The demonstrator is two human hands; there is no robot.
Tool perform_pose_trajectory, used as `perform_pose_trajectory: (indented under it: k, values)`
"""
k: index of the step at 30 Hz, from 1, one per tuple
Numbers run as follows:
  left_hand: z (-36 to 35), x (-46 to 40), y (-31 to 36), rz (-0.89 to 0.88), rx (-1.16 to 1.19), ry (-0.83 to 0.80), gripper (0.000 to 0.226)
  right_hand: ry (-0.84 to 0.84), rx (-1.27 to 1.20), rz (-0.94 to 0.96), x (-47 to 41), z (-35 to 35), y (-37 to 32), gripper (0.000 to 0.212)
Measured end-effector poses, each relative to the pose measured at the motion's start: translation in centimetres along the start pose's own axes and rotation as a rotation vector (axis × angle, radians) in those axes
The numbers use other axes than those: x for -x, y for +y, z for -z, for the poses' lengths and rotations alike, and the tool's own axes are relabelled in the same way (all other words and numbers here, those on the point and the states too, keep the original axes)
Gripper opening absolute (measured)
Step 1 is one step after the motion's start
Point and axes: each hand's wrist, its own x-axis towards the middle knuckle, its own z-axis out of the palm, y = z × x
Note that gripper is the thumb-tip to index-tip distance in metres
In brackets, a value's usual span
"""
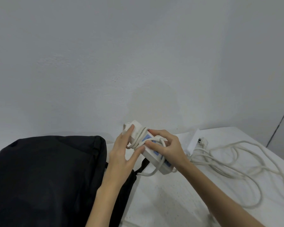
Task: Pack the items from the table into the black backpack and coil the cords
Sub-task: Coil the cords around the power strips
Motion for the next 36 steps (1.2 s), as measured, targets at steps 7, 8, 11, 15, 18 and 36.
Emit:
perform_pose_trajectory:
  k: [7, 8, 11, 15, 18, 36]
  values:
    - [-0.8, 0.1, -0.6, -0.142, 0.07, 0.131, 0.033, -0.044, 0.044, 0.005, -0.1, -0.4, -1.2, 0.042]
    - [-0.8, 0.0, -0.6, -0.127, 0.11, 0.133, 0.032, -0.016, 0.046, 0.023, -0.1, -0.5, -1.4, 0.041]
    - [-0.3, -0.2, -1.1, -0.044, 0.222, 0.102, 0.03, 0.015, 0.075, 0.024, -0.3, -0.7, -1.2, 0.038]
    - [0.2, -0.4, -1.6, 0.053, 0.261, -0.065, 0.044, -0.045, 0.164, 0.038, -0.4, -0.4, -0.8, 0.037]
    - [0.2, -0.4, -1.5, 0.075, 0.238, -0.132, 0.049, -0.086, 0.175, 0.034, -0.3, 0.0, -0.8, 0.029]
    - [-0.4, -0.4, -2.8, 0.003, 0.044, 0.175, 0.038, 0.033, 0.418, 0.019, -1.3, 1.9, -1.4, 0.013]
